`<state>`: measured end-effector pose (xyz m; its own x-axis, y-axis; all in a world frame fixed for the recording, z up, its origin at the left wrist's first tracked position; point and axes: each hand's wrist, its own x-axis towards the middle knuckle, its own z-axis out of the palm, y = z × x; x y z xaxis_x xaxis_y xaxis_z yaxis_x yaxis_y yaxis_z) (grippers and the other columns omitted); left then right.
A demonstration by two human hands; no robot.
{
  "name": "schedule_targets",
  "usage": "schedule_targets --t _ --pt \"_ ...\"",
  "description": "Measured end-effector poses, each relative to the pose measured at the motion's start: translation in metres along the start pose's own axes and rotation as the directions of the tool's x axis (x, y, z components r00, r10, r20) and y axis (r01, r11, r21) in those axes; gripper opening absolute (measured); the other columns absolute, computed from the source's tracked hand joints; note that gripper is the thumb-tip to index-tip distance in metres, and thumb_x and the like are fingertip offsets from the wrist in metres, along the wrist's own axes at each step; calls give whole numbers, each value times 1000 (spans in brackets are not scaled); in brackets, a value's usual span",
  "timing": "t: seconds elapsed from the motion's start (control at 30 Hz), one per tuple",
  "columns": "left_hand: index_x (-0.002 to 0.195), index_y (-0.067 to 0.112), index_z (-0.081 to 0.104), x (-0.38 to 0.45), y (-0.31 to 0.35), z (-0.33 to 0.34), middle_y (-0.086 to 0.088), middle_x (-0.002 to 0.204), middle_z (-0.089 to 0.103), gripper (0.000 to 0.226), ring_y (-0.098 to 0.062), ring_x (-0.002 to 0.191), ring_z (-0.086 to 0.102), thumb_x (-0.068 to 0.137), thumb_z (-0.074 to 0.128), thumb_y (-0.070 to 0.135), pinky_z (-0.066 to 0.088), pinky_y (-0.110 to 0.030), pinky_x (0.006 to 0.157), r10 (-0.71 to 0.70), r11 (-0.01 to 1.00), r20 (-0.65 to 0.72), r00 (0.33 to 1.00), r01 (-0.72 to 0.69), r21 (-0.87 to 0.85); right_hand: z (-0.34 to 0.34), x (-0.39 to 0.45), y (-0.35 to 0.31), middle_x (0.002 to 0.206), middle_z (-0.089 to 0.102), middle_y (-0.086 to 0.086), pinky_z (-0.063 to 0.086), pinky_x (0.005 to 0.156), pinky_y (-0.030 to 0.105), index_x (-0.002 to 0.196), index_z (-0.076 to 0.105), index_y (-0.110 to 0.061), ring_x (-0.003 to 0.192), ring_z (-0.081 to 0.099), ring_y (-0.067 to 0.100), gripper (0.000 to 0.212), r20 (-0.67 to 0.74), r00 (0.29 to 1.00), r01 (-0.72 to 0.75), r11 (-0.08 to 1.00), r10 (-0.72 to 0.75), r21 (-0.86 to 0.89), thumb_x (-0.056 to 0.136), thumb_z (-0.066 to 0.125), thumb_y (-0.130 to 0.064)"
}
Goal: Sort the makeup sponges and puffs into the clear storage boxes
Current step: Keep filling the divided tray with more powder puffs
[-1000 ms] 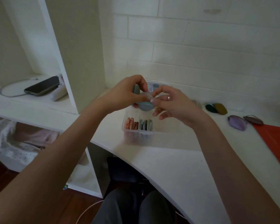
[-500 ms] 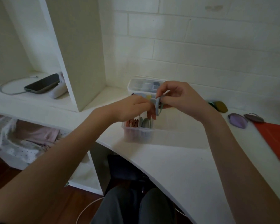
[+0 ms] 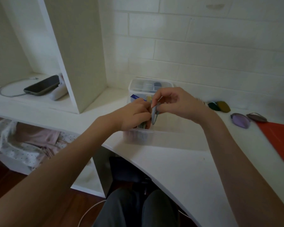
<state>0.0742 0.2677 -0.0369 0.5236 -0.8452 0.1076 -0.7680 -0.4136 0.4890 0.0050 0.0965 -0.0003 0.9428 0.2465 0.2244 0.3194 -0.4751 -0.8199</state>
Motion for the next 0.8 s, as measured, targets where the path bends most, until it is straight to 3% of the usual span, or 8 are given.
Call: schedule_targets --t 0.13,0.27,0.33,0.4,0.5,0.57,0.67,0.8 --pt "96 0 65 -2 4 0 -15 109 55 48 -22 104 44 80 32 32 34 -32 96 -54 995 -33 998 51 -80 6 3 2 85 69 -4 54 83 33 81 67 -16 85 64 23 22 0 999 52 997 -52 -54 82 61 6" --pt "73 -5 63 1 7 -2 -18 84 61 34 -19 76 53 76 42 22 43 -33 74 -32 988 -41 999 26 -153 6 3 8 88 69 -1 54 87 37 82 68 -16 88 63 27 16 -74 995 73 997 -70 36 81 65 -1" --pt "60 -1 57 3 7 0 -12 72 56 27 -13 65 48 74 50 20 38 -28 63 -28 995 -12 1000 27 -97 4 3 12 85 68 -1 54 88 45 81 67 -14 86 62 24 12 -112 992 72 992 -61 105 79 64 -3" --pt "56 5 49 4 7 1 0 67 46 25 -10 63 42 77 58 15 32 -24 63 -39 999 10 999 39 -22 4 4 14 82 68 -7 53 91 47 81 67 -14 86 62 20 13 -85 995 56 996 -50 72 79 65 -1" --pt "59 8 46 5 7 -1 5 66 42 22 -10 59 40 74 62 6 34 -21 59 -28 998 12 1000 27 51 6 6 16 83 69 -9 51 91 43 80 67 -18 87 61 17 13 -85 994 74 995 -68 71 78 65 -5" --pt "75 5 55 6 4 -4 1 81 51 10 -15 72 49 73 63 8 42 -24 65 -34 996 8 999 34 79 5 7 16 83 67 -5 51 84 37 80 66 -16 85 60 16 13 -135 986 115 988 -101 100 77 64 -3" --pt "111 8 51 6 -1 -6 -6 106 55 47 -23 93 54 69 69 21 49 -35 82 -82 995 21 996 81 61 0 6 16 77 65 -3 50 74 25 78 65 -16 79 58 14 16 -200 973 152 968 -111 199 75 63 0" --pt "98 13 42 6 -1 -6 2 88 45 40 -16 75 45 71 72 16 38 -25 60 -129 988 -70 989 135 76 -1 4 15 74 67 -10 53 76 23 80 63 -10 76 62 8 16 -116 987 139 966 -116 217 77 61 5"
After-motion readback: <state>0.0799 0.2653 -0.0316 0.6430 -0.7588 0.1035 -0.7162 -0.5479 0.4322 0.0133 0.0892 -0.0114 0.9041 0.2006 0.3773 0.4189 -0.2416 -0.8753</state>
